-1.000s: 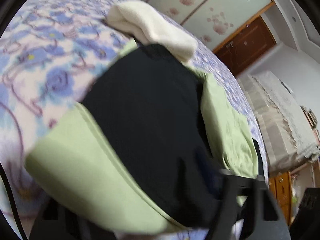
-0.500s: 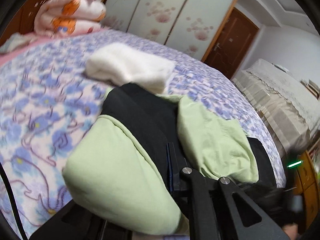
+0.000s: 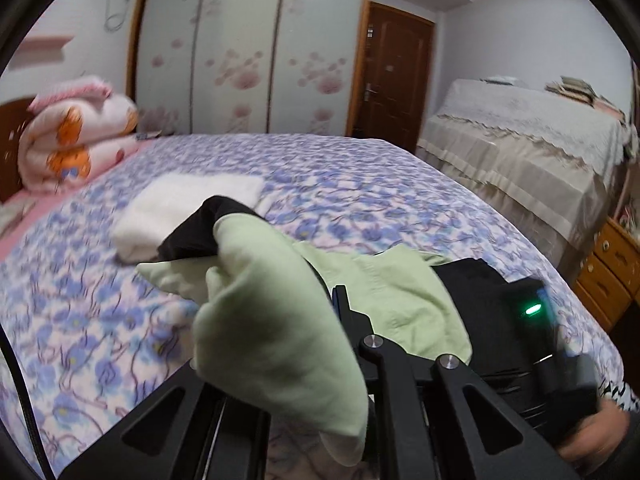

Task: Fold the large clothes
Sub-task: 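Grasp the bundle's side edge with both grippers and fold it over, then press the folded green bundle flat with both grippers and straighten its edges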

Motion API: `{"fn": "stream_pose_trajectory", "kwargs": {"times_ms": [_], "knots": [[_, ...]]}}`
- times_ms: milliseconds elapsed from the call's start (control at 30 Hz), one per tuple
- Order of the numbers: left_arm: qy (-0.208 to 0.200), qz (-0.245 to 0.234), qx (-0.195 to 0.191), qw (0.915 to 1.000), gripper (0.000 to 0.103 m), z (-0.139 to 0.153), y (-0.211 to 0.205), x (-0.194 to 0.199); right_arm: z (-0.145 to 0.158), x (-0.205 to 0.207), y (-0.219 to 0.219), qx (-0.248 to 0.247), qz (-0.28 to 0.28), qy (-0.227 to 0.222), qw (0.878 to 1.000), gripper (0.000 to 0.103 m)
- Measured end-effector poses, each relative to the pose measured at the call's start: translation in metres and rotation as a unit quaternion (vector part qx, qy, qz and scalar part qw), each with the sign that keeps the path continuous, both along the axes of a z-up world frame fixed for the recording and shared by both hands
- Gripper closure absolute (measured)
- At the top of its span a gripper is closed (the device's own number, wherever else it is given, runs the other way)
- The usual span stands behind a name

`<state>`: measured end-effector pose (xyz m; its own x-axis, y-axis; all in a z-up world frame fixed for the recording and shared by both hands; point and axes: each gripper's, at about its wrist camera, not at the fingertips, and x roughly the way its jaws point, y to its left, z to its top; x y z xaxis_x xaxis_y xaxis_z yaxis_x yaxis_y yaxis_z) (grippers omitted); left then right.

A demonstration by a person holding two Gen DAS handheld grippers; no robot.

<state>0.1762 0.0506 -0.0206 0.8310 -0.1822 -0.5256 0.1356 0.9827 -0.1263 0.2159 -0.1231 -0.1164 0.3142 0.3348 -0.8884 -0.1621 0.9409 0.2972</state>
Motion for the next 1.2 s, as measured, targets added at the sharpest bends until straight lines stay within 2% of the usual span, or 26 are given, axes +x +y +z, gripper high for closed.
{"fn": "stream_pose_trajectory", "kwargs": {"times_ms": [167, 367, 467, 533, 633, 700, 767, 800, 867, 900, 933, 1067, 1167, 1200], "knots": [[-0.012, -0.045, 0.018, 0.9987, 0.097, 0.017, -0.061, 0.010, 0.035, -0.035, -0.077, -0.024, -0.065, -0.030, 0.997, 0.101], [-0.015, -0.127, 0.031, 0.9913, 0.097, 0.016, -0.159, 0.015, 0.042, -0.070, -0.169, -0.027, -0.168, -0.036, 0.985, 0.101], [0.000, -0.174, 0.060, 0.9830, 0.097, -0.004, -0.216, 0.017, 0.039, -0.076, -0.205, -0.032, -0.215, -0.033, 0.976, 0.101], [0.020, -0.203, 0.085, 0.9753, 0.096, -0.028, -0.249, 0.019, 0.033, -0.085, -0.228, -0.020, -0.250, -0.031, 0.967, 0.101], [0.073, -0.232, 0.127, 0.9617, 0.094, -0.072, -0.286, 0.025, 0.023, -0.092, -0.248, -0.014, -0.277, -0.026, 0.960, 0.101], [0.097, -0.240, 0.142, 0.9553, 0.092, -0.093, -0.296, 0.028, 0.017, -0.094, -0.251, -0.011, -0.284, -0.020, 0.958, 0.101], [0.117, -0.244, 0.155, 0.9501, 0.087, -0.105, -0.302, 0.031, 0.012, -0.094, -0.252, -0.004, -0.288, -0.014, 0.958, 0.101], [0.123, -0.246, 0.156, 0.9489, 0.080, -0.106, -0.302, 0.030, 0.011, -0.096, -0.253, -0.001, -0.287, -0.014, 0.958, 0.101], [0.126, -0.261, 0.134, 0.9476, 0.065, -0.098, -0.298, 0.026, 0.011, -0.097, -0.254, 0.006, -0.282, -0.017, 0.959, 0.101], [0.132, -0.274, 0.119, 0.9453, 0.045, -0.092, -0.295, 0.023, 0.012, -0.098, -0.254, 0.008, -0.278, -0.019, 0.960, 0.100], [0.132, -0.279, 0.112, 0.9446, 0.029, -0.084, -0.291, 0.017, 0.012, -0.096, -0.254, 0.010, -0.275, -0.020, 0.961, 0.100], [0.102, -0.290, 0.087, 0.9477, 0.028, -0.056, -0.267, -0.011, 0.024, -0.094, -0.246, 0.037, -0.250, -0.035, 0.967, 0.098], [0.087, -0.263, 0.069, 0.9584, 0.028, -0.031, -0.234, -0.021, 0.038, -0.091, -0.239, 0.063, -0.224, -0.056, 0.971, 0.082], [0.089, -0.245, 0.064, 0.9634, 0.028, -0.028, -0.219, -0.022, 0.041, -0.089, -0.236, 0.067, -0.219, -0.060, 0.971, 0.072]]}}
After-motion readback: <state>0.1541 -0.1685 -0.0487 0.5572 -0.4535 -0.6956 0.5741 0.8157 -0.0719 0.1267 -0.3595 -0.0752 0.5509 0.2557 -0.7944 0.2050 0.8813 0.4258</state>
